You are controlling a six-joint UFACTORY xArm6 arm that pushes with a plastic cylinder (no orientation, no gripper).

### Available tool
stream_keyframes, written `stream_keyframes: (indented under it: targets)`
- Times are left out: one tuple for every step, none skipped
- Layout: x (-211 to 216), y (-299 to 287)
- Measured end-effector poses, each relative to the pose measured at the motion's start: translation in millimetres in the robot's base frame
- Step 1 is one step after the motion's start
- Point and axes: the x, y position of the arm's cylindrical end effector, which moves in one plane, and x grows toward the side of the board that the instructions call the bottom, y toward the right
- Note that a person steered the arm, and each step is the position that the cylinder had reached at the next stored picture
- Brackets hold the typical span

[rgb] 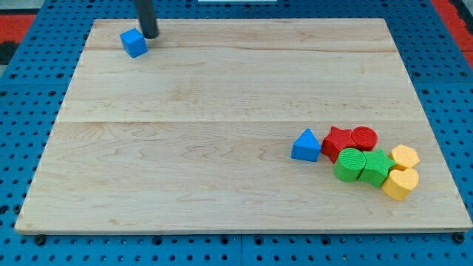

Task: Place the yellow hexagon to the right of the blue cube

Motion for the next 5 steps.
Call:
stream_keyframes:
  targets:
    - [39.3, 116.5]
    - [92.1, 235.5]
    - [144.5, 356.7]
    - [237.7, 421.0]
    - [291.5, 444.3]
